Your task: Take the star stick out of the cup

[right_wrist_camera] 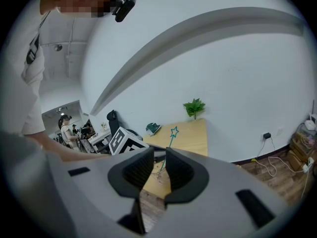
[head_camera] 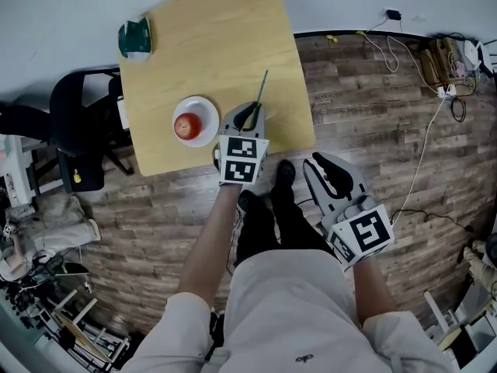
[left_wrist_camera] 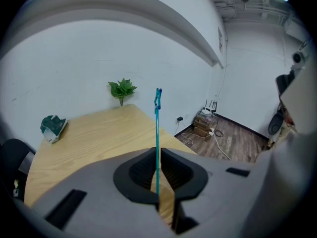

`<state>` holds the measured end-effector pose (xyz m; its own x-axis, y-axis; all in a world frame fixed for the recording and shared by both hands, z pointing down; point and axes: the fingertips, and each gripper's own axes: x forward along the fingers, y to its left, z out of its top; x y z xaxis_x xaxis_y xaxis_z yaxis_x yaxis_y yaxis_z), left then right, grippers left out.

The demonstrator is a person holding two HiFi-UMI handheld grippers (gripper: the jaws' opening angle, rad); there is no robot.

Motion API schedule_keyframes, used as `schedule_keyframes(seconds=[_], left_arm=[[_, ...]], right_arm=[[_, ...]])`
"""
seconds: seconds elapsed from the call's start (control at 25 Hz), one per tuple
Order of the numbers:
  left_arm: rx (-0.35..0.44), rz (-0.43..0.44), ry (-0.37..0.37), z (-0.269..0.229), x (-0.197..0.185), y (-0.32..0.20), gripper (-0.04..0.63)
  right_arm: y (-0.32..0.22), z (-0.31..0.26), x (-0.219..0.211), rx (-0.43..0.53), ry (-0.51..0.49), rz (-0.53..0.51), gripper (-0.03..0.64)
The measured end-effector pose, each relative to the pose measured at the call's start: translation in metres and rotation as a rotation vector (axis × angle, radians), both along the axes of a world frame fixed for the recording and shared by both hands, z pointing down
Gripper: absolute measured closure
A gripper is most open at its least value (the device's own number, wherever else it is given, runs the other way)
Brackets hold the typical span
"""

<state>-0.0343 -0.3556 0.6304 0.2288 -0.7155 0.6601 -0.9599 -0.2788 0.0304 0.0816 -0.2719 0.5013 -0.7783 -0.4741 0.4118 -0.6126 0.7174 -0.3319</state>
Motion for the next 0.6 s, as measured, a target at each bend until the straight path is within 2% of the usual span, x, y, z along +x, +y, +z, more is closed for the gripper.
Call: schedule_keyframes(seconds=[0.44, 0.6], left_arm=[[-0.002, 0.001, -0.012, -0.0007, -0.0021, -0.0012, 0.578], [0.004, -0.001, 0.006, -0.0068, -0.0031, 0.0024, 0.578]], right_arm=[[-0.0015, 0.0001, 0.0032, -0.001, -0.003, 0.006, 0.546], [0.0006, -0.0022, 0.0008, -0.001, -0.015, 0.001, 0.546]])
